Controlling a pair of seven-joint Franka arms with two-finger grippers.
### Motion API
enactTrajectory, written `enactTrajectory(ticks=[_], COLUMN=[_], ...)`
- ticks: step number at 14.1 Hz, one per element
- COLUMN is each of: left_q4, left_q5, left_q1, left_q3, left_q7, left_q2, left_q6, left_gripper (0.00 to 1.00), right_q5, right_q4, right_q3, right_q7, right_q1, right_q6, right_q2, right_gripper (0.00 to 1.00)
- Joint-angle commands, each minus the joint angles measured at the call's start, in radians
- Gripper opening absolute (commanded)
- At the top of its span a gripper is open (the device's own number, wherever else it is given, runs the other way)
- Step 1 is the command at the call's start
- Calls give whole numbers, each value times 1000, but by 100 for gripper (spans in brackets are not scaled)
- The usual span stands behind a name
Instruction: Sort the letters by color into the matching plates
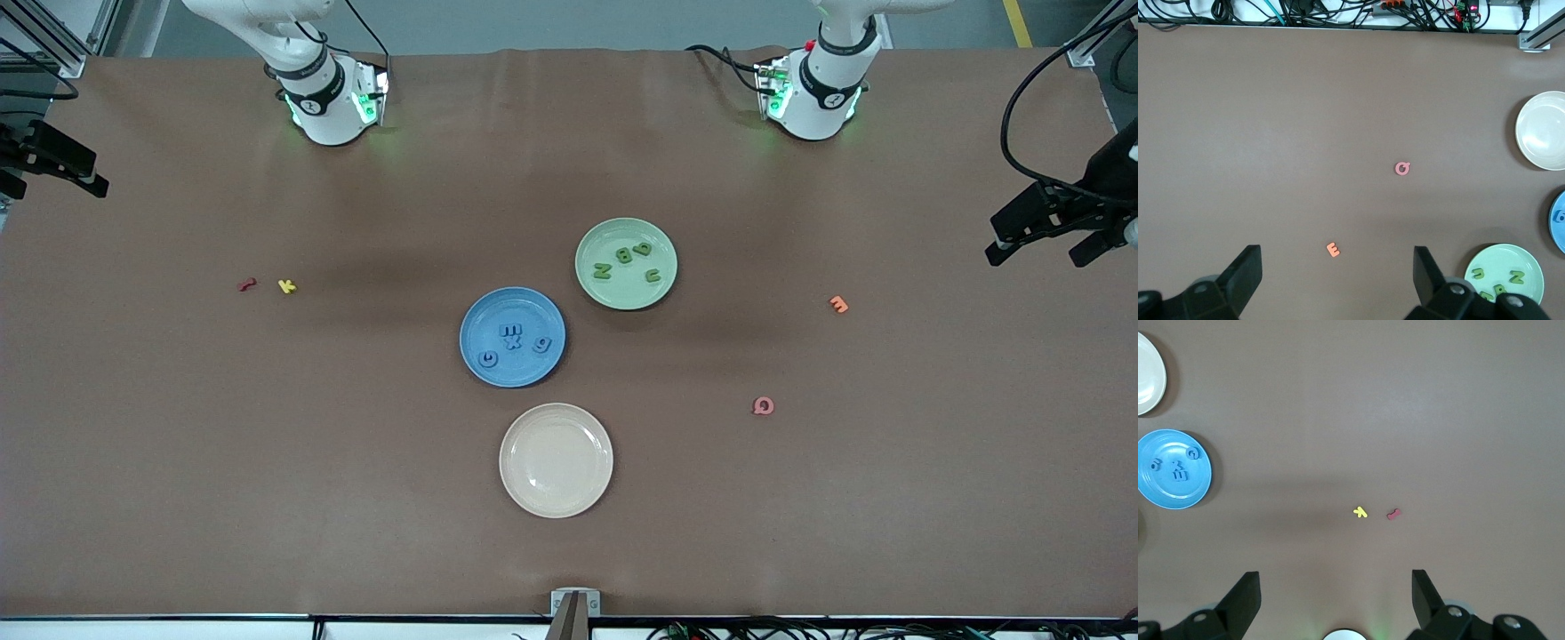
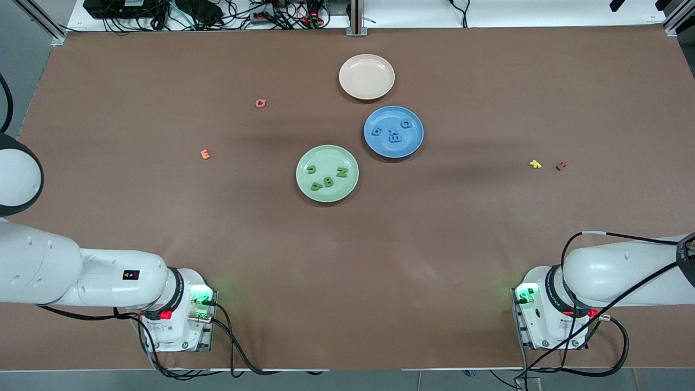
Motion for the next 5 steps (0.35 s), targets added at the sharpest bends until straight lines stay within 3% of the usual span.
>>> enactTrajectory(ticks=[1,5], left_q4=[24,22], left_q5=[18,16], left_q1=[4,4], left_q3=[2,2], left_q7=[-2,-11], left_q2=[-3,-1], left_q6=[-13,-13], left_gripper=[100,100], right_q5=[2,5], right_q4=[-22,-25], right_q3=[8,5], right_q7=[-1,2], right_q1=[-7,-13], right_q6=[7,-2], right_q2=[-27,-29], right_gripper=[100,100])
